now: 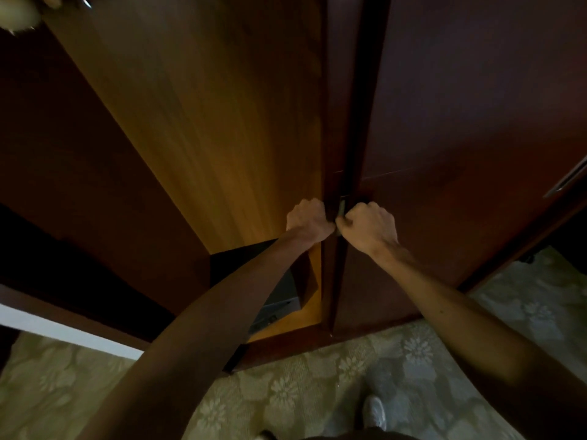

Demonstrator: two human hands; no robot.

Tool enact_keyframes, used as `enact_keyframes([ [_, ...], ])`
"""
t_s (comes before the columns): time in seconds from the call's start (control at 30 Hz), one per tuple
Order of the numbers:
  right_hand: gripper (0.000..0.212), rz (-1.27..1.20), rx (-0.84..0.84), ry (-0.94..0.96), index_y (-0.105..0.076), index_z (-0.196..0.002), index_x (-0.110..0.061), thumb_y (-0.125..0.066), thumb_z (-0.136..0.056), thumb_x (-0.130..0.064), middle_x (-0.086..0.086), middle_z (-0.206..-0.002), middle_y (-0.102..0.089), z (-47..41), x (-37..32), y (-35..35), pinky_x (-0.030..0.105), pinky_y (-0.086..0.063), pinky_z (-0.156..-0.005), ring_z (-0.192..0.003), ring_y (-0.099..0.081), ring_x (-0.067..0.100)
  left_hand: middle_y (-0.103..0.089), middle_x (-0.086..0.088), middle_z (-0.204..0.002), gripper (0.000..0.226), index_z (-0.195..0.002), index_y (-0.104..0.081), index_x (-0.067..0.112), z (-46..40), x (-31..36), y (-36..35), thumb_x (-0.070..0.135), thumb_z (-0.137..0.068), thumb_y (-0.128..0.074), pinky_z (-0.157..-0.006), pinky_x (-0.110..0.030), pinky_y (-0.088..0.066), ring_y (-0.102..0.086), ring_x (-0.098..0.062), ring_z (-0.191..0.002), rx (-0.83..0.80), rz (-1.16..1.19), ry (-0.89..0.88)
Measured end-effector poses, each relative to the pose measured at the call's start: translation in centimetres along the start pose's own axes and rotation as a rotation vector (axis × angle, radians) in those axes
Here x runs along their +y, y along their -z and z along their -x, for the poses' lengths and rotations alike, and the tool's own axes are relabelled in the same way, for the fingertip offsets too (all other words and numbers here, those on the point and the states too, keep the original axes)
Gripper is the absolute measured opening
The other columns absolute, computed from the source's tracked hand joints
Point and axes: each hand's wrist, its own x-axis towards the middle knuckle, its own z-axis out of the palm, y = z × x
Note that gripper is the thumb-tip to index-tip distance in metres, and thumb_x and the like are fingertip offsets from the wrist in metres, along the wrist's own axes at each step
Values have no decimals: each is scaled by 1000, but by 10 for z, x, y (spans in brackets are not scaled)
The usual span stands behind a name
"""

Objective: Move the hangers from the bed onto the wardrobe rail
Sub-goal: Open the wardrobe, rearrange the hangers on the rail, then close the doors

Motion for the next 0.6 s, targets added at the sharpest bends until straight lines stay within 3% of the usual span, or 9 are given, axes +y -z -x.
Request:
enact_keyframes([
  [0.1, 37, -24, 22, 30, -73, -75, -21, -51, -99, -39, -2, -71, -67, 0, -29, 16, 34, -57, -68, -71, -68, 18, -60, 0, -76, 19, -76, -62, 15, 7, -9, 30, 22, -94, -61, -60, -31, -51, -63, -20, -74, 23, -15, -70],
  [0.33, 49, -115, 269, 189, -54, -51, -24, -54, -99, -35, -10, -52, -54, -23, -142, 92, 29, -53, -61, -52, -56, 9, -67, -1, -81, 12, -86, -69, 14, 21, -51, 168, 16, -91, -59, -71, -40, -61, -66, -19, -76, 239, 124, -160],
  [0.47, 50, -209, 499, 272, -51, -48, -25, -58, -97, -33, -11, -48, -52, -40, -198, 154, 28, -48, -56, -47, -53, 8, -69, 1, -88, 18, -93, -72, 20, 31, -51, 255, 25, -98, -55, -70, -36, -58, -66, -18, -82, 452, 245, -249],
  [0.6, 45, -259, 679, 250, -63, -54, -18, -59, -93, -40, -8, -49, -57, -56, -240, 213, 29, -48, -58, -51, -57, 10, -70, -3, -88, 29, -92, -69, 16, 36, -40, 320, 38, -97, -50, -74, -41, -60, -68, -24, -82, 597, 385, -245],
])
